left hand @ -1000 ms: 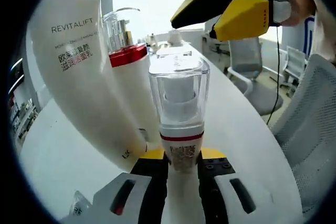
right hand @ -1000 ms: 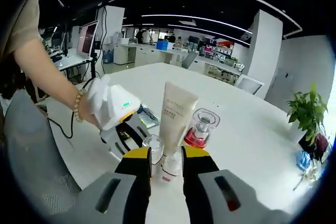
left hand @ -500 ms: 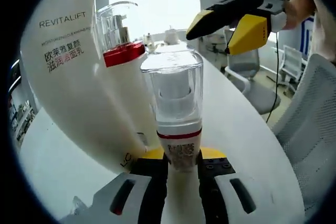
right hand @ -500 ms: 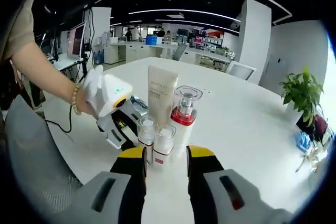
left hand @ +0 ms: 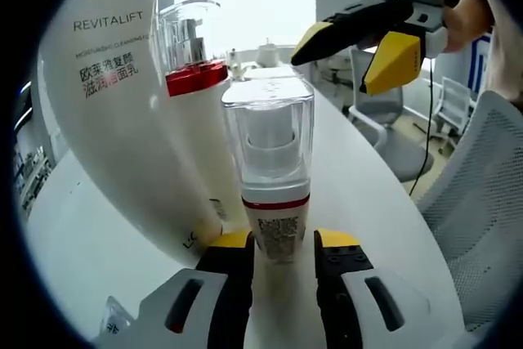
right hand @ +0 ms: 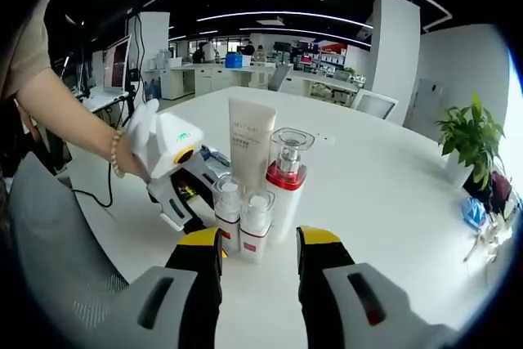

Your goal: Arrange the skincare products in the storage area until every visible bottle or jar stands upright without overlapping.

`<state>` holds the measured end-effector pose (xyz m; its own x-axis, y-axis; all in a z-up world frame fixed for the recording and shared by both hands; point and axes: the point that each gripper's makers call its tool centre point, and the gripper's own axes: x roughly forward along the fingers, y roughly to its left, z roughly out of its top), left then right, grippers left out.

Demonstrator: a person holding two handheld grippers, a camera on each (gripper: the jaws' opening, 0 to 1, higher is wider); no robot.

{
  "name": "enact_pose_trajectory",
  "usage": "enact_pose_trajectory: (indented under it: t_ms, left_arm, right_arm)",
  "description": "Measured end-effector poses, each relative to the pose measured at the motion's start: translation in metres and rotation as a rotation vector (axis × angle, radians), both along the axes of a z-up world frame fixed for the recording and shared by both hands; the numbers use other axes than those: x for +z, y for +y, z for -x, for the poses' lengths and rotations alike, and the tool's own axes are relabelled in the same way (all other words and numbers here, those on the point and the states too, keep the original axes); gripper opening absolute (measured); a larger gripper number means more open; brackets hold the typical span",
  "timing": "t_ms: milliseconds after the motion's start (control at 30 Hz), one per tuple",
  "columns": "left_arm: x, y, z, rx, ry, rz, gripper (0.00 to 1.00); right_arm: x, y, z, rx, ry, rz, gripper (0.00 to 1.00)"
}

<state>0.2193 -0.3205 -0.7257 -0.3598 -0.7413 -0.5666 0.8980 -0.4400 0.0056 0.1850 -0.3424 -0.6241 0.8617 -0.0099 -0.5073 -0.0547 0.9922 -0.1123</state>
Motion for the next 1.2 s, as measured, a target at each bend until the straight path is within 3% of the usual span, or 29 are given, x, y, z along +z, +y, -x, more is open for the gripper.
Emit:
enact_pose_trajectory:
  t_ms: [200, 433, 567, 633, 833, 933, 1200]
  left_arm:
    - [0.004, 0.009, -0.002, 0.031, 0.016, -0.015, 0.30]
    - [0.011, 0.031, -0.006, 0.115, 0.042, -0.060, 0.45]
    - [0.016, 0.047, -0.013, 0.231, 0.083, -0.098, 0.55]
    - [0.021, 0.053, -0.017, 0.304, 0.146, -0.113, 0.63]
    - [0.039, 0.070, -0.033, 0.458, 0.210, -0.068, 0.73]
    - [0.048, 0.081, -0.037, 0.547, 0.273, -0.051, 0.76]
    - [0.062, 0.114, -0.036, 0.692, 0.341, -0.024, 0.88]
  right_arm:
    - [-0.001, 0.000, 0.003, -0.007, 0.000, -0.003, 0.39]
    - [-0.001, 0.001, 0.008, -0.016, 0.001, -0.019, 0.46]
    - [-0.001, 0.002, 0.011, -0.026, 0.001, -0.028, 0.52]
    - [0.001, 0.004, 0.012, -0.031, -0.004, -0.042, 0.55]
    - [0.003, 0.008, 0.018, -0.029, -0.015, -0.057, 0.63]
    - [0.004, 0.008, 0.022, -0.034, -0.017, -0.060, 0.66]
    - [0.008, 0.007, 0.026, -0.041, -0.025, -0.067, 0.76]
